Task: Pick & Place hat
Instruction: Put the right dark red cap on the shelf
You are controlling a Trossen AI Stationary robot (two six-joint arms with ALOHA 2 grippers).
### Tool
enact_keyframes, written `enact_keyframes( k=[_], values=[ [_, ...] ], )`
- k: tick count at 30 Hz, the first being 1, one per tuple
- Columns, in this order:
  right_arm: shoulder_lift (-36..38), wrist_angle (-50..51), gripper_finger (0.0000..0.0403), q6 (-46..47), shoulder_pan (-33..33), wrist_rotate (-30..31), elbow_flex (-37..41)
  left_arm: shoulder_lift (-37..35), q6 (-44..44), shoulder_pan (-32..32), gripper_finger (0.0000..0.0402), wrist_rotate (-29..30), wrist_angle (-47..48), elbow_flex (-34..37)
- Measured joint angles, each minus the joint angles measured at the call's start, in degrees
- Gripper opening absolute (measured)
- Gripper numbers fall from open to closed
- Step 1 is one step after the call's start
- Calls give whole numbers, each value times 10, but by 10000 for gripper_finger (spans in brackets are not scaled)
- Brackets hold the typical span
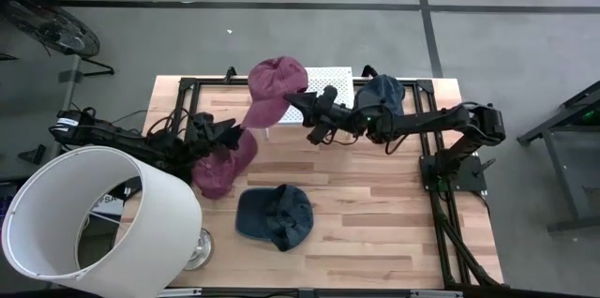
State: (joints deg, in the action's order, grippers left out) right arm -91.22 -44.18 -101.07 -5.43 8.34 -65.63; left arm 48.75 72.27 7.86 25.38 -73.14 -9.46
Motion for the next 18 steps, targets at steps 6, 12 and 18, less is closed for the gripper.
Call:
enact_keyframes(
  k=[6, 12, 18],
  values=[
    [0, -10, 5, 5, -6, -9, -1, 0, -20, 0, 250, -1, 17, -31],
    [0, -33, 5, 6, -10, -3, -1, 0, -20, 0, 250, -11, 48, -41],
    [0, -6, 5, 10, -11, -2, -20, 0, -19, 0, 250, -7, 51, -41]
  ],
)
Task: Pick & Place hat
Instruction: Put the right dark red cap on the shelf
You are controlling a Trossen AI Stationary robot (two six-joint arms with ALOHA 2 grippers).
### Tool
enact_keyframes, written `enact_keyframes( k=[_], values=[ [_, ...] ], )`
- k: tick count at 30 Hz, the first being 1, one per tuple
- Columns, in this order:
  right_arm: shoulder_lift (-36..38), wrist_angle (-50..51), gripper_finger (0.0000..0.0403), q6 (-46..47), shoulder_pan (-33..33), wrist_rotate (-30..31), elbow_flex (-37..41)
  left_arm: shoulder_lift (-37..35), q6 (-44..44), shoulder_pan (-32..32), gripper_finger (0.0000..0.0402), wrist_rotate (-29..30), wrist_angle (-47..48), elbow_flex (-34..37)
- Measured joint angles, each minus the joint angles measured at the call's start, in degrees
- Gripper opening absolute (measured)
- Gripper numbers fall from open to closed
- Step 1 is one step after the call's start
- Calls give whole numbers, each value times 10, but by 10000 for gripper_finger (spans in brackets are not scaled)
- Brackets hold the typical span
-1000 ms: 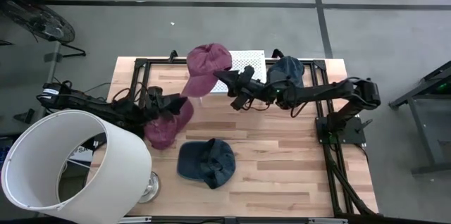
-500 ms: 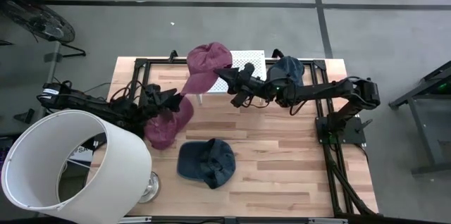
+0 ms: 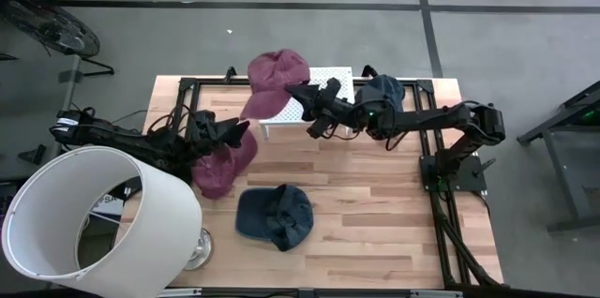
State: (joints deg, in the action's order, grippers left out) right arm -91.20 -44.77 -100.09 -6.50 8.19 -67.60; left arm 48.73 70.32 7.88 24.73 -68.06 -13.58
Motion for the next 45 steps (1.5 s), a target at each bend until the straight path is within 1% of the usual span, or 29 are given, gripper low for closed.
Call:
enact_keyframes(
  k=[4, 7, 9, 13, 17, 25, 33, 35, 38, 45],
  values=[
    [0, -2, 5, -3, -3, 13, -7, 0, 0, 0, 250, -2, 0, 0],
    [0, 2, 5, 6, -3, 8, -8, 0, 0, 0, 250, 9, -1, 0],
    [0, 24, 5, 15, -3, 0, -8, 0, 0, 0, 250, 11, -8, 0],
    [-8, 31, 5, 23, -2, 12, -7, 0, 0, 0, 250, 15, -15, 0],
    [-15, 39, 5, 23, -2, 4, -8, 0, 0, 0, 250, 19, -20, 0],
    [-16, 98, 5, 19, 16, -5, -8, 1, -1, 0, 250, 57, -39, 0],
    [-16, 126, 5, 19, 21, 3, -8, 1, -1, 0, 245, 68, -38, 0],
    [-16, 136, 5, 21, 21, 3, -8, 1, -2, 0, 233, 72, -38, 0],
    [-15, 157, 5, 24, 21, 6, -8, 0, -2, 0, 200, 71, -34, 0],
    [-15, 165, 6, 26, 21, 15, -7, -1, 0, 0, 86, 72, -19, 0]
  ],
)
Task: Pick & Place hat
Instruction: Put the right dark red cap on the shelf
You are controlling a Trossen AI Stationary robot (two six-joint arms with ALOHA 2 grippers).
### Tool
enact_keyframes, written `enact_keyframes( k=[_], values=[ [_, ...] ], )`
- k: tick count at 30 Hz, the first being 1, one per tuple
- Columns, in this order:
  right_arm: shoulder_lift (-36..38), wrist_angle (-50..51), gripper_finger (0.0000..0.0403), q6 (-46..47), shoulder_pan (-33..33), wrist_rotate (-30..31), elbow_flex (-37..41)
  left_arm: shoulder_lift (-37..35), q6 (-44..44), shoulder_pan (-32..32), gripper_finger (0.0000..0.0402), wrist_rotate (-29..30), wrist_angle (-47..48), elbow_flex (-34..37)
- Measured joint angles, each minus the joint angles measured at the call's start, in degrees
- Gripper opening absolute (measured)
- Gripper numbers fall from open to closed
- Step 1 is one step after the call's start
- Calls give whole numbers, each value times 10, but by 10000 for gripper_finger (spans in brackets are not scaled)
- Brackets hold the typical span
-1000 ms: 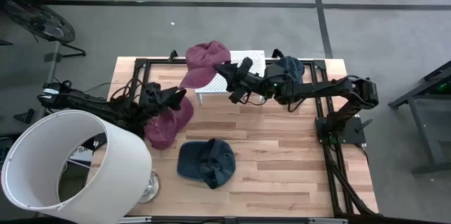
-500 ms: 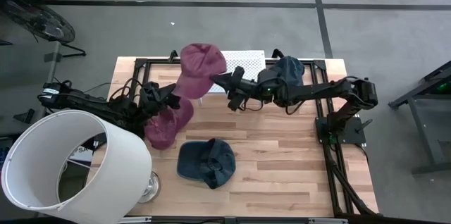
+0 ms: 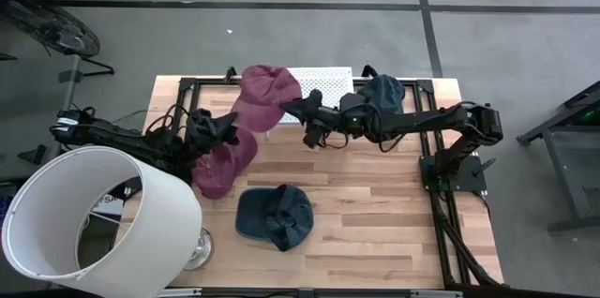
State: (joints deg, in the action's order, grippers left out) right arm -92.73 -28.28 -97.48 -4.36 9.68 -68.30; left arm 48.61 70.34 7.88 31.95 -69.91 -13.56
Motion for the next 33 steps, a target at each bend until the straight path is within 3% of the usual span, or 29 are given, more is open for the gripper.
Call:
enact_keyframes(
  k=[6, 12, 24, 33],
  values=[
    [0, 1, 26, 19, 0, 1, 0, 0, -32, 0, 11, -13, 9, 0],
    [0, 1, 43, 108, 1, 32, 0, 1, -74, 0, 14, -18, 11, 0],
    [3, 6, 89, 407, 25, 148, 1, 2, -198, 0, 8, -14, 15, 0],
    [6, 64, 108, 631, 51, 167, 0, 2, -255, 1, 8, -11, 10, 0]
  ],
)
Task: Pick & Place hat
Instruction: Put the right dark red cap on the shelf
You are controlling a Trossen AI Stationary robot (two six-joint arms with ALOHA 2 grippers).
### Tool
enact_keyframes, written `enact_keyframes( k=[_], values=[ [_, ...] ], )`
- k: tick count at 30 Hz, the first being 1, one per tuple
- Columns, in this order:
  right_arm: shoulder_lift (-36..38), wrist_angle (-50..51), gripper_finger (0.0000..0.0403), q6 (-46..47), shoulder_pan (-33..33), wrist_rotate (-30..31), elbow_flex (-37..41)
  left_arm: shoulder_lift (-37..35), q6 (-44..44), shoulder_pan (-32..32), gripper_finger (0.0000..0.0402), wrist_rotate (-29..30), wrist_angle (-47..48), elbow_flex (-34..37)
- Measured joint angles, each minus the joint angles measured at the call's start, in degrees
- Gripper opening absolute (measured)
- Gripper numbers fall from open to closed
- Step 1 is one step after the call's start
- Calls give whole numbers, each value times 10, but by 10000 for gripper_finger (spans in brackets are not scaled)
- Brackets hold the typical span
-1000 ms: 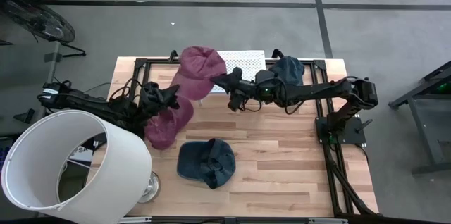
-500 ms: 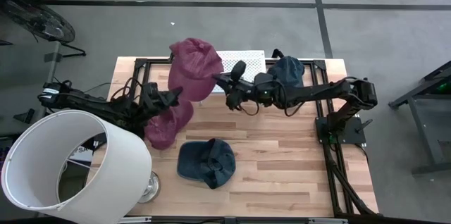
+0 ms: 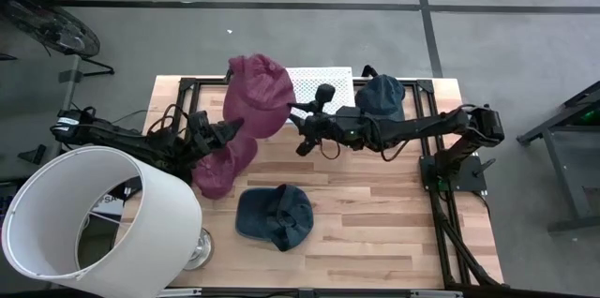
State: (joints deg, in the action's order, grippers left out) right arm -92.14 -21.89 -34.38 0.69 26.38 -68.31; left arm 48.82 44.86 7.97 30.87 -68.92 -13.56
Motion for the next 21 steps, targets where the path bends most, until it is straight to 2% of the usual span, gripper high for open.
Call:
enact_keyframes(
  k=[9, 14, 17, 21],
  values=[
    [0, 30, 108, 73, 6, 3, 0, 0, -14, 0, 8, 8, -9, 0],
    [1, 57, 108, 2, 6, 55, 0, -3, -22, -3, 8, 7, -41, 0],
    [13, 62, 108, -24, 6, 36, 0, -1, -19, -2, 8, 4, -33, 0],
    [37, 72, 108, -13, 5, 35, 0, -2, -20, -2, 8, 8, -31, 0]
  ],
)
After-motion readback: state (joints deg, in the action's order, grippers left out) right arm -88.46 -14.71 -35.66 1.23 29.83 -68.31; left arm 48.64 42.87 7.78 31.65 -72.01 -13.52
